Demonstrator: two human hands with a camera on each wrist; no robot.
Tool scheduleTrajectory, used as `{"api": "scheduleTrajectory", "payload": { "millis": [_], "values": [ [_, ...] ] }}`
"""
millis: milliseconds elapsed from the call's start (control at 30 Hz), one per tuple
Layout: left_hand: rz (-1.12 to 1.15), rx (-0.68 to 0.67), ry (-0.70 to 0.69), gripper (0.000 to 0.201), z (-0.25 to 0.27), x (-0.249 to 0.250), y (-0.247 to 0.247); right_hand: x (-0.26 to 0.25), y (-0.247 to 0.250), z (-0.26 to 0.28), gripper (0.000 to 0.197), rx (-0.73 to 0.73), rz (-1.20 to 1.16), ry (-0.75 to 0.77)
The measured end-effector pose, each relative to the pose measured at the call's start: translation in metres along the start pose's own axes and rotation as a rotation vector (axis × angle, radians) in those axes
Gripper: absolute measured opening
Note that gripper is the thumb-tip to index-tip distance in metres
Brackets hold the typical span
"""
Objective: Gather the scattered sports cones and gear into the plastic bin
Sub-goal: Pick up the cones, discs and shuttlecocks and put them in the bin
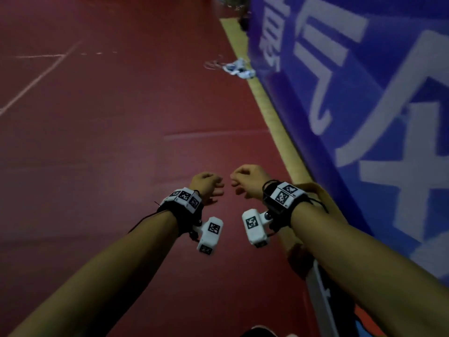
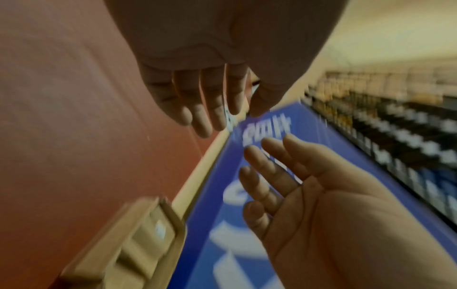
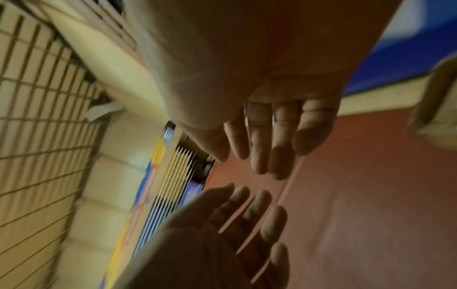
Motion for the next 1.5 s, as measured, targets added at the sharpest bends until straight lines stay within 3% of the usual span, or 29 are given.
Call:
{"api": "scheduleTrajectory", "payload": {
  "millis": [233,400,633,833,1033,1233,1367,1500],
  "values": [
    [0.195,0.349,-0.075,0.013,0.033,0.022,0.3,-0.169,-0.251,-0.022,0.014,-0.268,0.029,0.13],
    [0.393,0.616,-0.113,0.015,0.076,0.001,0.483,-0.264,-0.418,-0.019,0.014,-0.464,0.052,0.187],
    [0.585,0.975,-0.062,0.007,0.136,-0.073,0.686,-0.351,-0.653,0.003,0.008,-0.81,0.163,0.25],
    [0.721,1.264,-0.1,0.016,0.195,-0.072,0.86,-0.448,-0.837,0.027,0.009,-1.059,0.209,0.323],
    [0.81,1.504,-0.107,0.006,0.263,-0.078,0.989,-0.555,-0.981,0.081,0.015,-1.246,0.247,0.397],
    [0.927,1.621,-0.152,0.007,0.3,-0.114,1.111,-0.599,-1.122,0.145,0.014,-1.419,0.395,0.579],
    [0.904,1.658,-0.136,0.008,0.316,-0.145,1.212,-0.615,-1.219,0.166,0.01,-1.411,0.574,0.772],
    [0.899,1.611,-0.098,0.007,0.333,-0.166,1.334,-0.657,-1.321,0.175,0.007,-1.345,0.624,0.759]
  ]
}}
Point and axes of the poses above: each hand's wrist, its own z-axis away from the middle knuckle, its own y-axis out of the back of the hand, x = y × z, the point moved 8 cm from there along -z, towards the middle knuckle, and after that the axes turned 8 degrees about z, right-handed, at the moved point
